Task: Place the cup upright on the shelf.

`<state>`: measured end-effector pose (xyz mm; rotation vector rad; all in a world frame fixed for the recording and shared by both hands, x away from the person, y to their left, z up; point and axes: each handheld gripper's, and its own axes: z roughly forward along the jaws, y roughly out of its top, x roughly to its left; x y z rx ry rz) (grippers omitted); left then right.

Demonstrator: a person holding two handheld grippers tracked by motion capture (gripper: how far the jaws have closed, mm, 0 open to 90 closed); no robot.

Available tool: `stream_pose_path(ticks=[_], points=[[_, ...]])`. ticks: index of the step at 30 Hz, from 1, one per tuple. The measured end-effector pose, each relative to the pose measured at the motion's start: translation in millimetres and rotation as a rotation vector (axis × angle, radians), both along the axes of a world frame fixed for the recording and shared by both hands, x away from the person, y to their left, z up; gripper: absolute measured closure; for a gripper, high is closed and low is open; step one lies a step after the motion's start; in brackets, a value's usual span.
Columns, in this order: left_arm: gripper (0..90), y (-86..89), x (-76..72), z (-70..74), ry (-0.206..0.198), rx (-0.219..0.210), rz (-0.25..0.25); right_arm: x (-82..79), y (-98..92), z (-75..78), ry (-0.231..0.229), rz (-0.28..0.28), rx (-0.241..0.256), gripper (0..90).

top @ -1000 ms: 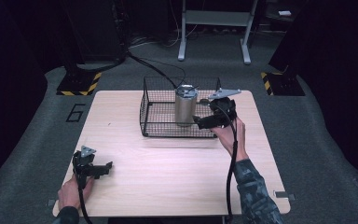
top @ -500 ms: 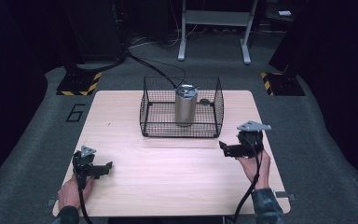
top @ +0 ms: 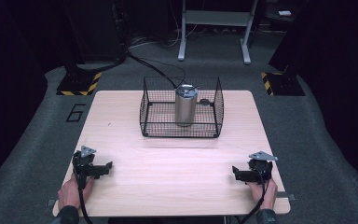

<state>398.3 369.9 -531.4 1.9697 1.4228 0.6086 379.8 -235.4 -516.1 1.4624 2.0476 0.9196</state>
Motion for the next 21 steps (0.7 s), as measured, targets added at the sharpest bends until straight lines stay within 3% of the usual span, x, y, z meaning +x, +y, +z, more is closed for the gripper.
stream_pose_path(ticks=[7,12,21], points=[[0.2,-1.0,0.3,-1.3,-0.016,-0.012,0.011,0.9,4.2,-12.4,0.009,-0.006,-0.06,0.0],[0.1,-1.0,0.3,-1.3,-0.015,-0.013,0.01,3.8,1.4,-14.5,0.022,0.008,-0.014,0.0],[0.1,-1.0,0.2,-1.3,-0.014,-0.011,0.009,4.3,1.0,-14.6,0.022,0.013,-0.018,0.0]])
